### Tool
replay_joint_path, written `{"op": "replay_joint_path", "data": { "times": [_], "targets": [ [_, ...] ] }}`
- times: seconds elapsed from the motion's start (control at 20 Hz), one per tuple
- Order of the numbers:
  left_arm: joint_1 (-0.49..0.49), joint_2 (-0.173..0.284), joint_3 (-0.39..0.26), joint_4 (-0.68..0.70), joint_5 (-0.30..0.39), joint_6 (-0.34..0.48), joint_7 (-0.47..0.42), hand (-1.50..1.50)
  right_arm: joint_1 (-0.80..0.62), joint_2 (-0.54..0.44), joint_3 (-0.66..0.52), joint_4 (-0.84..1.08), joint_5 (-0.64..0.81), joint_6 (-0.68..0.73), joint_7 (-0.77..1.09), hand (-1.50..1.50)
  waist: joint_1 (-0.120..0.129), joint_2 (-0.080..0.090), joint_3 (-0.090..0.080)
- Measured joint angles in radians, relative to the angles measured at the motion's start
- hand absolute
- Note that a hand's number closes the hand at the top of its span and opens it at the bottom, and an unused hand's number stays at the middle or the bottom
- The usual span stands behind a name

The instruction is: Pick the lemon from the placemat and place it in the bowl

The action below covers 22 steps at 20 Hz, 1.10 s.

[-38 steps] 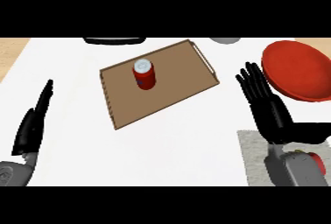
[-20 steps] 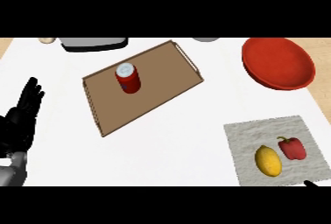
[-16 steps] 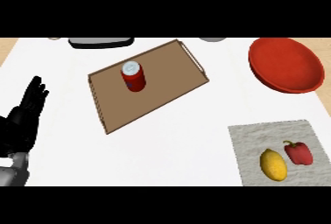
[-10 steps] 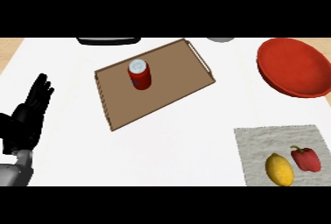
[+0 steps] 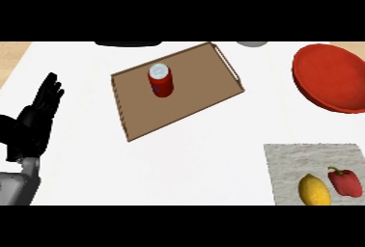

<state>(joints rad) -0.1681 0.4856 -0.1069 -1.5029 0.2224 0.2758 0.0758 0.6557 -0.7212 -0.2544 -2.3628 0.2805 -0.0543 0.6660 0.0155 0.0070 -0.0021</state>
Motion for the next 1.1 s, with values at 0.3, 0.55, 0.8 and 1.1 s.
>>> {"op": "replay_joint_path", "data": {
  "times": [0.3, 0.55, 0.8, 1.1],
  "targets": [
    [0.0, -0.024, -0.002, -0.005, -0.017, -0.002, -0.001, 0.0, -0.16, -0.085, 0.057, 0.112, -0.111, 0.167, 0.133, -1.5, 0.005, -0.002, 0.001],
    [-0.002, -0.034, 0.007, -0.001, -0.032, -0.008, 0.009, 0.0, -0.296, -0.09, 0.15, 0.218, -0.17, 0.271, 0.198, -1.5, 0.002, -0.003, 0.002],
    [0.022, -0.034, 0.022, -0.026, -0.038, -0.028, 0.019, 0.0, -0.359, -0.074, 0.223, 0.284, -0.197, 0.359, 0.259, -1.5, -0.003, -0.005, 0.002],
    [0.025, -0.054, 0.048, -0.013, -0.055, -0.048, 0.011, 0.0, -0.434, -0.044, 0.286, 0.35, -0.108, 0.399, 0.259, -1.5, -0.011, -0.006, 0.002]
  ]
}}
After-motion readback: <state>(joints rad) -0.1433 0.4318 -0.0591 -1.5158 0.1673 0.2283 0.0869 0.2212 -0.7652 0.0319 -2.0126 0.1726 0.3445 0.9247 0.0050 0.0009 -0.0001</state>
